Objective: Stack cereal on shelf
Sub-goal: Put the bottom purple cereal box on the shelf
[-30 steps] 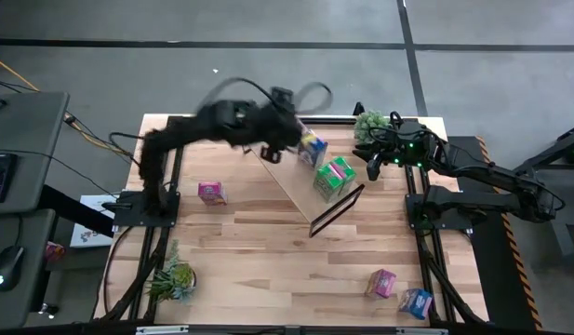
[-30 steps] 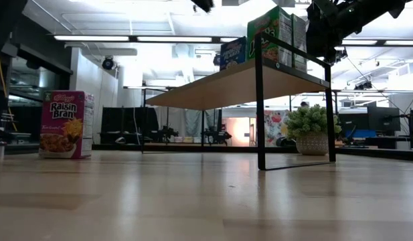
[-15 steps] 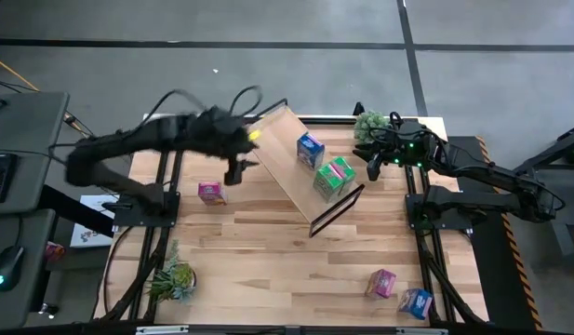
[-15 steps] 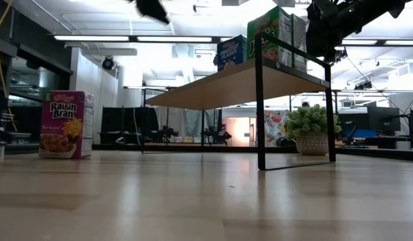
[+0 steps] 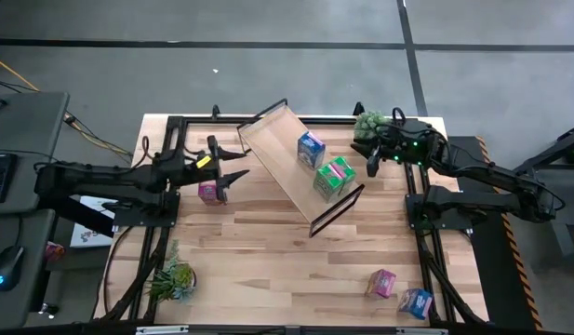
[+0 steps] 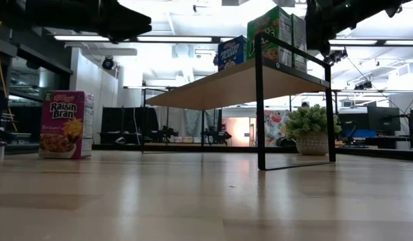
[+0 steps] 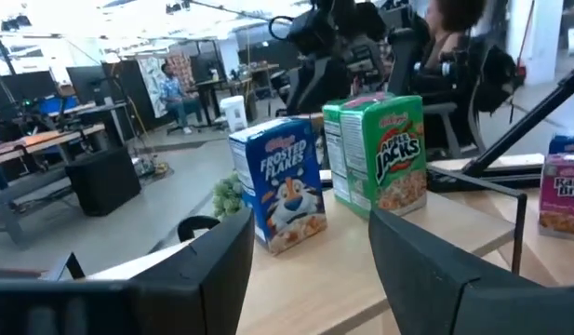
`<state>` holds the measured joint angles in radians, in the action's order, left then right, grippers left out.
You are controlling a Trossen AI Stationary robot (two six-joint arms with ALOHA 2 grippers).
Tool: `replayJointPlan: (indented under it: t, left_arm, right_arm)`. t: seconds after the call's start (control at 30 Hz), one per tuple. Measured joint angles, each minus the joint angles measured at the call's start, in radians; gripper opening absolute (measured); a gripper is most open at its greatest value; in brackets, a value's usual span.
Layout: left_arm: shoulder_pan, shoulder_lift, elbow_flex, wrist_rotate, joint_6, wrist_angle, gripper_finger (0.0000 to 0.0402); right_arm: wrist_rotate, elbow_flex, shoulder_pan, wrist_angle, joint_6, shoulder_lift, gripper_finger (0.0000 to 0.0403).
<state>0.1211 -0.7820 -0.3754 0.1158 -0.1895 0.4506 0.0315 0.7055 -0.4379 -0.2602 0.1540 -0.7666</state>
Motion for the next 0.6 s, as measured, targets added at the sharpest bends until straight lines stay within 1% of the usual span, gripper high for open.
replayJointPlan:
  t: [0.1, 0.17, 0.23, 0.3, 0.37, 0.4, 0.43, 0.5, 0.6]
  left_arm:
    - [0.000, 0.009, 0.020, 0.000, 0.013, 0.018, 0.0202]
    - [0.000, 0.009, 0.019, 0.000, 0.025, 0.020, 0.0202]
    - [0.000, 0.009, 0.019, -0.001, 0.076, 0.019, 0.0202]
    - [0.000, 0.009, 0.019, -0.001, 0.136, 0.015, 0.0202]
    - [0.000, 0.009, 0.019, -0.003, 0.184, -0.003, 0.0202]
    - [0.000, 0.009, 0.019, -0.008, 0.199, -0.015, 0.0202]
    - [0.000, 0.009, 0.019, -0.016, 0.211, -0.023, 0.0202]
    - [0.000, 0.009, 0.019, -0.033, 0.230, -0.025, 0.0202]
    - [-0.004, 0.009, 0.019, -0.041, 0.238, -0.025, 0.0202]
  right_arm:
    - [0.006, 0.000, 0.000, 0.096, 0.000, 0.000, 0.0092]
    - [0.032, 0.000, 0.000, 0.153, 0.007, 0.001, 0.0092]
    - [0.081, 0.015, 0.000, 0.126, 0.053, 0.001, 0.0092]
    - [0.175, 0.070, 0.000, 0.015, 0.105, 0.000, 0.0092]
    - [0.282, 0.158, 0.013, -0.160, 0.152, 0.001, 0.0092]
    - [0.310, 0.205, 0.030, -0.249, 0.180, 0.001, 0.0092]
    - [0.317, 0.251, 0.057, -0.331, 0.220, 0.001, 0.0092]
    - [0.288, 0.330, 0.137, -0.440, 0.324, -0.002, 0.0092]
    - [0.168, 0.424, 0.316, -0.562, 0.493, -0.023, 0.0092]
